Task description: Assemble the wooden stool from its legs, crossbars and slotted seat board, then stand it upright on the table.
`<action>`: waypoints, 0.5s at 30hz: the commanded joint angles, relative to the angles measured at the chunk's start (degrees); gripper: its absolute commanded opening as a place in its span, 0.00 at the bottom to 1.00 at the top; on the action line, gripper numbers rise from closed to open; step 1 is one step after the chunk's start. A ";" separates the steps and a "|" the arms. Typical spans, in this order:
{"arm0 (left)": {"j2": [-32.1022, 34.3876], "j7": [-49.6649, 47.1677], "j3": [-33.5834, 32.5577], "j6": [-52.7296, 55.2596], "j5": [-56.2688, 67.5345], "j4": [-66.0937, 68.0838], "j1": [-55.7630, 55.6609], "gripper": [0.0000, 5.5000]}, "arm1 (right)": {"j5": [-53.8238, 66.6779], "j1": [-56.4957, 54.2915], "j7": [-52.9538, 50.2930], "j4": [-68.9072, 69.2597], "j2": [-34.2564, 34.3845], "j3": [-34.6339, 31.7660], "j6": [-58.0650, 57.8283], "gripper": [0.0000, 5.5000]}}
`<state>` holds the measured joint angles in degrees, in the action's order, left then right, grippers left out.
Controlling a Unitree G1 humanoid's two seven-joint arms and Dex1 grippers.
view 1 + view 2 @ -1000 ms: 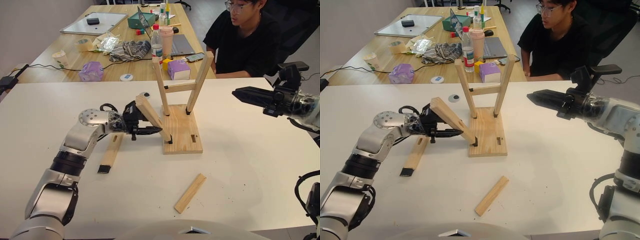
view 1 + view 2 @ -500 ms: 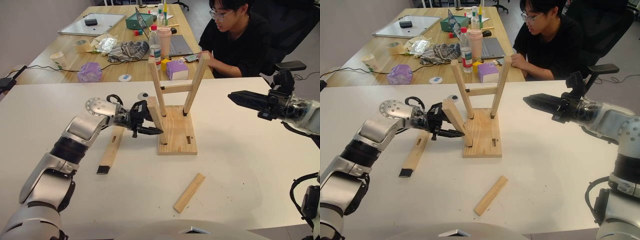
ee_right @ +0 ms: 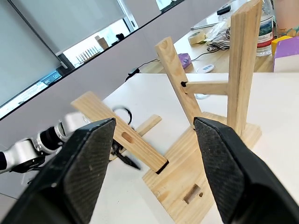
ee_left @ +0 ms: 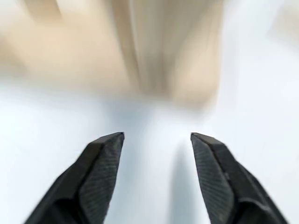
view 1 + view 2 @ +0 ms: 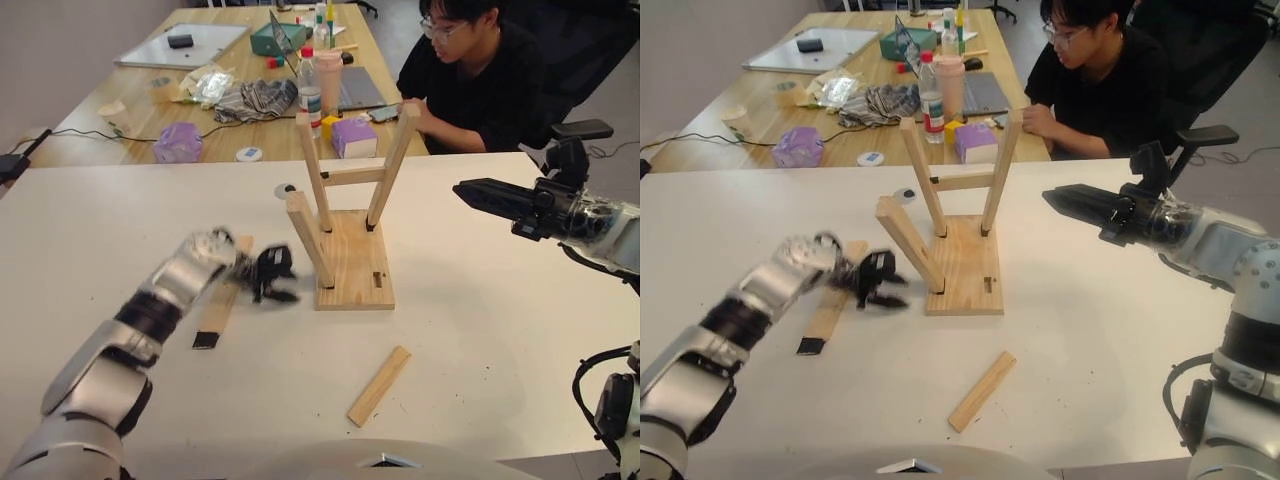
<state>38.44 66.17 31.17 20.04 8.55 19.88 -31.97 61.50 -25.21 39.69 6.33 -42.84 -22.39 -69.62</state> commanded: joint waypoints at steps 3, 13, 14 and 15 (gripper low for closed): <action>1.29 1.14 -3.74 2.95 -2.64 -1.71 -1.02 0.64 | 0.94 1.68 0.10 3.89 -0.38 0.80 0.45 0.56; 2.88 -2.84 -25.69 16.15 12.62 -13.90 11.77 0.76 | -27.48 21.21 31.53 23.64 -23.44 16.50 34.02 0.56; 2.90 -3.54 -26.61 16.72 13.12 -14.37 12.60 0.77 | -28.04 20.46 31.27 24.43 -22.32 17.59 35.36 0.60; 2.94 -4.30 -27.46 17.08 13.46 -14.99 13.90 0.77 | -29.04 19.57 31.46 25.70 -21.21 19.90 36.98 0.62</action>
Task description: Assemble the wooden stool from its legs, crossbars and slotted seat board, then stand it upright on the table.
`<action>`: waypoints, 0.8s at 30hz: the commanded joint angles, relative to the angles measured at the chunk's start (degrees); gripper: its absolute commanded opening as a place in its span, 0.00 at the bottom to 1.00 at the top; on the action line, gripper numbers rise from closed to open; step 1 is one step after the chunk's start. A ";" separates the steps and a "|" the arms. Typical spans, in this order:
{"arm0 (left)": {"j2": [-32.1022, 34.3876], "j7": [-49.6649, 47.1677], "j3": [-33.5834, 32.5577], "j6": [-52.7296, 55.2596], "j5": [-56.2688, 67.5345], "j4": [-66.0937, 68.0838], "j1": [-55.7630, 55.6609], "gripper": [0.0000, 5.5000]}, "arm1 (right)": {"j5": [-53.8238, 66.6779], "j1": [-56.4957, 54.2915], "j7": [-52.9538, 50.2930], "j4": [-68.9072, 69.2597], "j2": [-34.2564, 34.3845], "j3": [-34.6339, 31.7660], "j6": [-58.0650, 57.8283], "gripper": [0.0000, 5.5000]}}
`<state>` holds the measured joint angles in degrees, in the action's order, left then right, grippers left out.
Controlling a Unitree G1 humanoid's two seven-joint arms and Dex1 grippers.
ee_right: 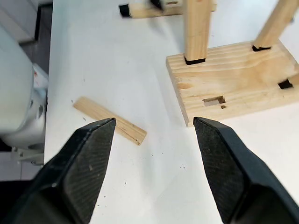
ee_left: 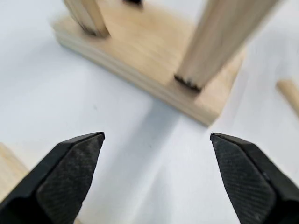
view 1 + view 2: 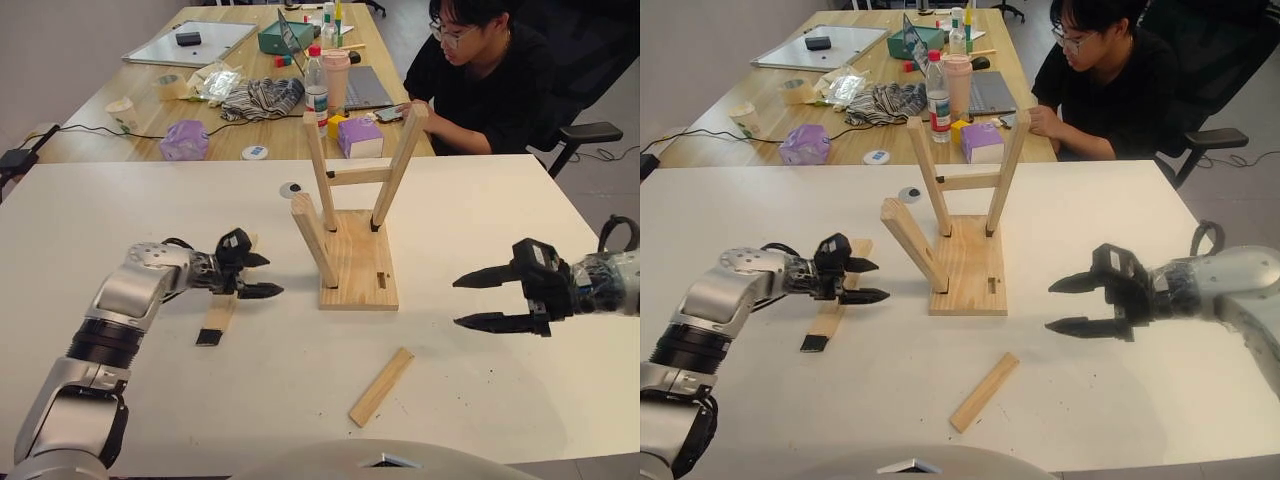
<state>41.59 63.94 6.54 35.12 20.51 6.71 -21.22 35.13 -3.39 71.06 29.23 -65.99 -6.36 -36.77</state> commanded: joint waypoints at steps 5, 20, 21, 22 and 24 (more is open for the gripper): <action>-1.25 -4.19 -3.65 3.50 2.48 -3.84 4.85 0.77 | -9.82 -2.07 2.13 4.55 3.25 12.94 11.89 0.73; -1.96 -5.22 -4.37 5.22 4.26 -6.18 4.40 0.77 | -33.84 -6.41 1.30 -12.51 13.23 33.72 29.31 0.73; -1.90 -5.00 -4.30 5.24 4.28 -6.04 4.02 0.77 | -35.07 -6.29 1.34 -13.60 13.11 34.31 30.49 0.73; -1.87 -4.93 -4.25 5.04 4.13 -5.75 3.77 0.77 | -36.25 -6.37 1.30 -14.81 13.19 34.96 31.76 0.73; -1.96 -5.01 -4.04 4.61 3.87 -5.27 3.58 0.77 | -37.50 -6.61 1.63 -16.14 13.98 35.57 32.97 0.73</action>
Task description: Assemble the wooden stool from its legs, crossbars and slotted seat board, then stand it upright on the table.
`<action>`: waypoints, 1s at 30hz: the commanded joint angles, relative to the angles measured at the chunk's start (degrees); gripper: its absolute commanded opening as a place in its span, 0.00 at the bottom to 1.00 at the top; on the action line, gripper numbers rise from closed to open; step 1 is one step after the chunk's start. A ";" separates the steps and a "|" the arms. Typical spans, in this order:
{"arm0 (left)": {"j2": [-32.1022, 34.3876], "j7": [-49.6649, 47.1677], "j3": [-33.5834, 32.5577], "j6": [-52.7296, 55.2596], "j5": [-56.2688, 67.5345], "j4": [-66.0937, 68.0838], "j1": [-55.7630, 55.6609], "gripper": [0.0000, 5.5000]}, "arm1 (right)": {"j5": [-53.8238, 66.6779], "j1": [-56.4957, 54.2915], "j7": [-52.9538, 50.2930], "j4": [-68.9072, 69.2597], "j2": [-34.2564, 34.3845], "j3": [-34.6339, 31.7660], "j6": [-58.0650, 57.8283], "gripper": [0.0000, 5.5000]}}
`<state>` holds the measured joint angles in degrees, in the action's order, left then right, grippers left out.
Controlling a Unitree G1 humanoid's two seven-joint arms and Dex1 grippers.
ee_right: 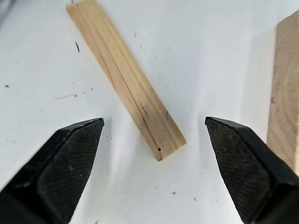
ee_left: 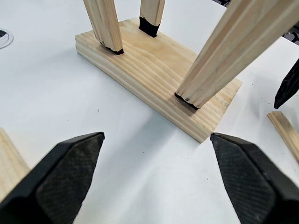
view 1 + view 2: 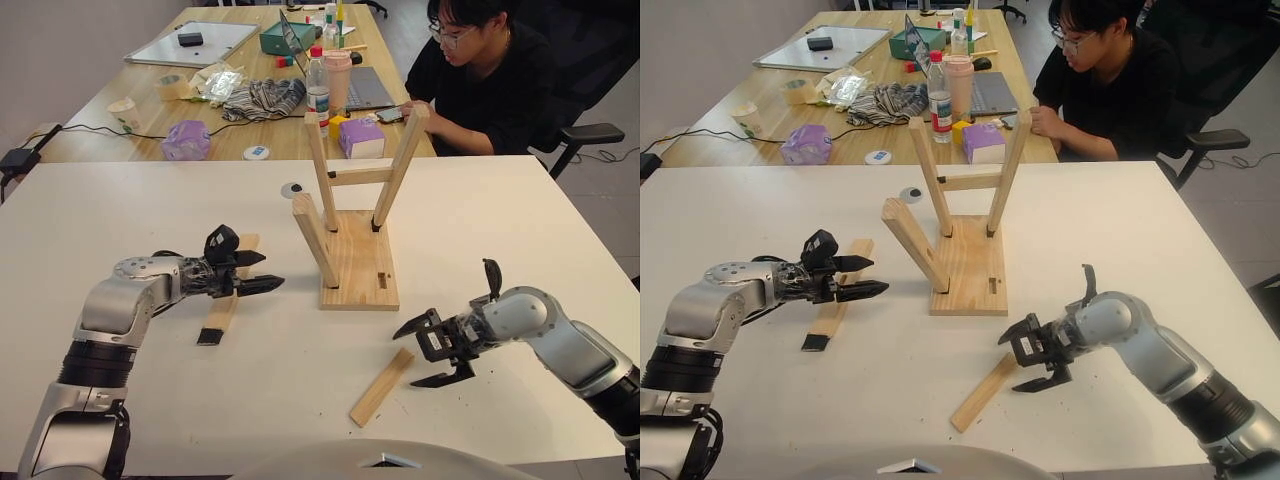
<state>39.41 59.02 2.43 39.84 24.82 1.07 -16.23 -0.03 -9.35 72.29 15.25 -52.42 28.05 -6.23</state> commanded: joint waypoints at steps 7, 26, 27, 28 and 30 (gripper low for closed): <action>-0.03 -0.86 -0.55 -0.18 0.04 -0.16 0.09 0.77 | -3.80 -1.11 0.78 -4.34 0.96 1.16 5.84 0.57; 1.09 2.98 -11.28 2.18 11.12 -1.43 -1.31 0.77 | 19.87 -0.24 3.86 1.54 0.79 -11.23 -11.50 0.24; 1.23 3.24 -14.51 3.03 14.11 -1.51 -1.70 0.77 | 26.09 -0.70 3.03 2.76 0.85 -15.26 -16.59 0.24; 1.28 3.06 -17.01 4.12 16.63 -1.58 -2.05 0.77 | 30.97 -1.34 2.05 3.19 1.02 -18.74 -20.33 0.24; 0.84 3.84 -21.69 5.53 22.80 -3.74 -1.52 0.77 | 41.26 -2.36 -1.11 4.18 1.66 -26.18 -27.19 0.24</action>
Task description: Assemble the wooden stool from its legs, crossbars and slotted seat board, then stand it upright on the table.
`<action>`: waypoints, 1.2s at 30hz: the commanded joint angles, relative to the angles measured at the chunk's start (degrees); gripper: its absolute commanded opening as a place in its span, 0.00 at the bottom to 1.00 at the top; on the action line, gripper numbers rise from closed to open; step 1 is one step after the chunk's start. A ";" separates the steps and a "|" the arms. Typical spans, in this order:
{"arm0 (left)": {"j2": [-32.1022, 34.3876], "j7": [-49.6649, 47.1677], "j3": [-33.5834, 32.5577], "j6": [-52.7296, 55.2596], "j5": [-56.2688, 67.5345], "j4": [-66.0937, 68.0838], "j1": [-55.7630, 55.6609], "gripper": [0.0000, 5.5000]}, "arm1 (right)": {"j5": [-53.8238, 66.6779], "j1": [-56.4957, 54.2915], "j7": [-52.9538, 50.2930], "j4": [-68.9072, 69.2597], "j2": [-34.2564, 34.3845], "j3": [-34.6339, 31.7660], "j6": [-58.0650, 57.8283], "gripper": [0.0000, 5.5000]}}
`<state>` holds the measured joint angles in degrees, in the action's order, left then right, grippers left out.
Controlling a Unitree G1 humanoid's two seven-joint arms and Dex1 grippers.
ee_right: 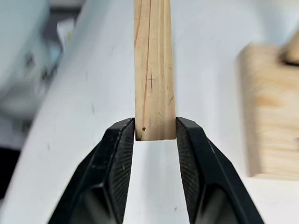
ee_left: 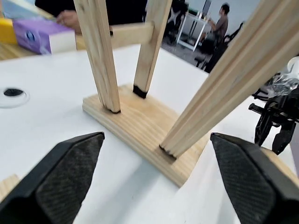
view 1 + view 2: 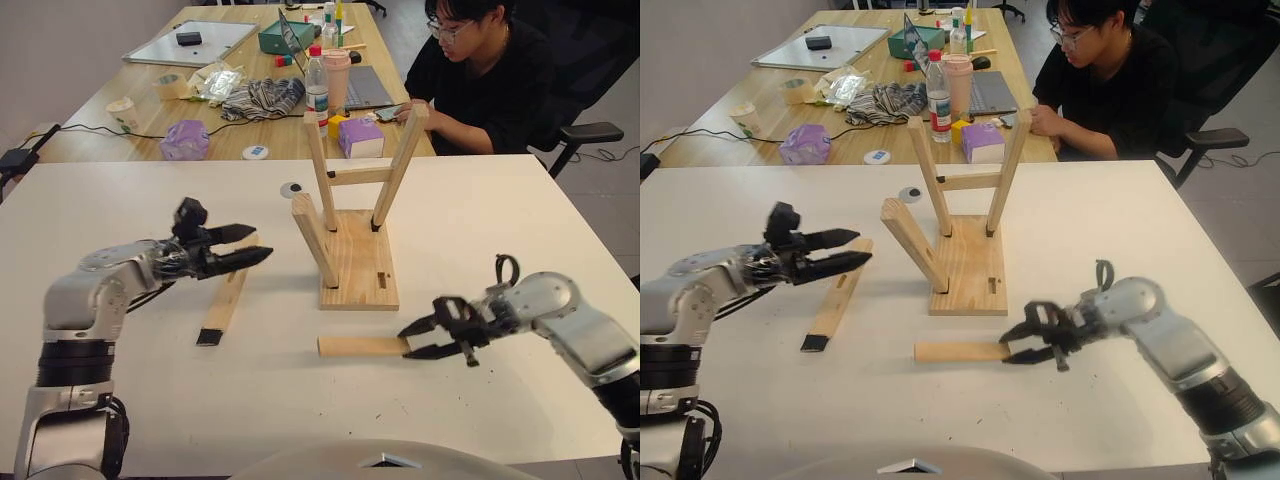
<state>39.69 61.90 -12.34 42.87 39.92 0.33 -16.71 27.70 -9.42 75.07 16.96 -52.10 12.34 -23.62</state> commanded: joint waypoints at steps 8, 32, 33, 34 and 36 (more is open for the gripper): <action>-3.95 -4.21 -12.94 9.87 31.58 -12.99 -4.90 0.77 | 49.89 -9.66 -17.12 3.62 6.22 -19.74 -31.16 0.24; -20.03 -16.95 2.75 8.57 56.16 -19.51 -14.63 0.63 | 78.08 -20.00 -30.07 -1.07 12.32 -11.15 -42.48 0.24; -20.40 -17.18 2.89 8.25 56.37 -19.60 -14.94 0.60 | 78.16 -20.09 -30.38 -1.11 12.59 -10.97 -42.43 0.24; -20.82 -17.58 3.06 7.94 56.67 -19.62 -15.35 0.58 | 78.27 -20.15 -30.74 -1.13 12.84 -10.80 -42.32 0.24; -21.47 -17.83 3.55 7.49 57.18 -19.92 -16.12 0.52 | 78.64 -20.33 -31.54 -1.38 13.21 -10.47 -42.06 0.24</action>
<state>18.68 44.41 -9.30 50.86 96.36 -18.78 -30.91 105.74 -28.34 44.59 15.70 -40.32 1.51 -65.74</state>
